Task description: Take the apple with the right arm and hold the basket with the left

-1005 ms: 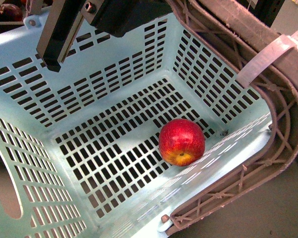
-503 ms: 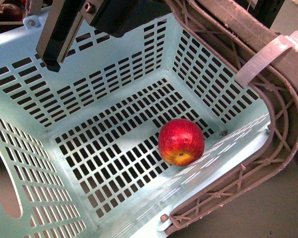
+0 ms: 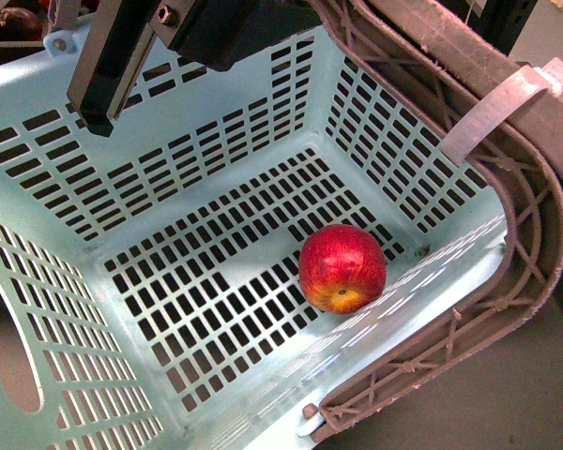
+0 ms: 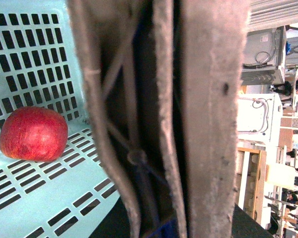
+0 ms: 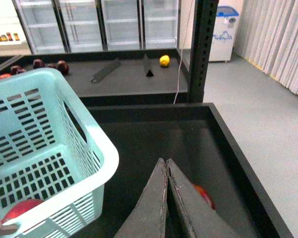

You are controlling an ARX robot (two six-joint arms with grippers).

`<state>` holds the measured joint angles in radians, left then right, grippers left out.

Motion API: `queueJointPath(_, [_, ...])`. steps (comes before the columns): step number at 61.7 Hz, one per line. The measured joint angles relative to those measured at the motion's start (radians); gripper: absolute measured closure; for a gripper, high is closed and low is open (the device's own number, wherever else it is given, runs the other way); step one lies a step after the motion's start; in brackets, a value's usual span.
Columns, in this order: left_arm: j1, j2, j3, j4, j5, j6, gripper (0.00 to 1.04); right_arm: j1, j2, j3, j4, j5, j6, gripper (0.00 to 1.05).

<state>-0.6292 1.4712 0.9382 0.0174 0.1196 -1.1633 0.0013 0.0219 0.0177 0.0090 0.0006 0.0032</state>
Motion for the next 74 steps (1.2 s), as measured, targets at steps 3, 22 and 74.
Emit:
queueJointPath(3, [0.000,0.000,0.000,0.000,-0.002,0.000,0.88,0.000,-0.012,0.000,-0.004,0.000,0.000,1.03])
queueJointPath(22, [0.000,0.002,0.000,0.000,0.000,0.001,0.88,0.000,-0.015,0.000,-0.008,0.000,-0.001,0.97])
queueJointPath(74, [-0.008,-0.002,0.000,0.027,-0.386,0.027,0.88,0.000,-0.016,0.000,-0.008,0.000,0.000,0.09])
